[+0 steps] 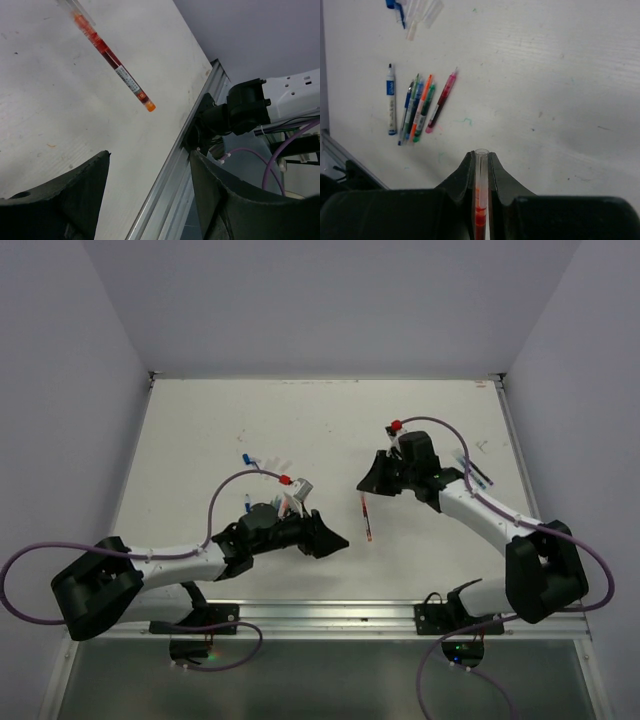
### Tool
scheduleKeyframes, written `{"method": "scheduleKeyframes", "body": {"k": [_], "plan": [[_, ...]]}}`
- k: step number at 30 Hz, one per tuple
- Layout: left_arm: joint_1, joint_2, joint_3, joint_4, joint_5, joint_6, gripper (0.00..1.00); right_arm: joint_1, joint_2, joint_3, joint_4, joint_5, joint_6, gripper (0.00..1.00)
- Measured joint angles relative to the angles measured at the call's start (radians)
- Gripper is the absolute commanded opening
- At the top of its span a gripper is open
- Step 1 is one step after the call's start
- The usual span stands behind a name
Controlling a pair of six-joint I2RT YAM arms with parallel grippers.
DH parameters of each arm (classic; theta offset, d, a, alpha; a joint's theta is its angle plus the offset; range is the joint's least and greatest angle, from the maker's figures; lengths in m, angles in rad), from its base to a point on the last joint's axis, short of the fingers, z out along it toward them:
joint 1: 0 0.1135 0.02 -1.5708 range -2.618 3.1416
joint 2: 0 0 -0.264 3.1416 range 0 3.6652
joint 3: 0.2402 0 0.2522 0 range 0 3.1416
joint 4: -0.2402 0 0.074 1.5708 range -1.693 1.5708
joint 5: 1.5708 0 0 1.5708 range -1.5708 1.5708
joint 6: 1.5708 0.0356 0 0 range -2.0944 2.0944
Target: Open the pen caps
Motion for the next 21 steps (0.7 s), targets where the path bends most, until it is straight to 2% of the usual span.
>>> {"method": "scheduleKeyframes", "body": {"k": [6, 11, 21], "plan": [[0.0, 0.082, -0.012, 0.123, 0.021, -0.034, 0.69, 0.091, -0.041, -0.023, 0.083, -0.024, 0.105, 0.0], [0.0, 0.129, 0.002, 0.145, 0.024, -0.034, 0.69, 0.157, -0.049, -0.023, 0.123, -0.027, 0.156, 0.0], [0.0, 0.179, 0.066, 0.158, 0.03, -0.037, 0.63, 0.178, -0.07, -0.023, 0.128, -0.027, 0.18, 0.0]]}}
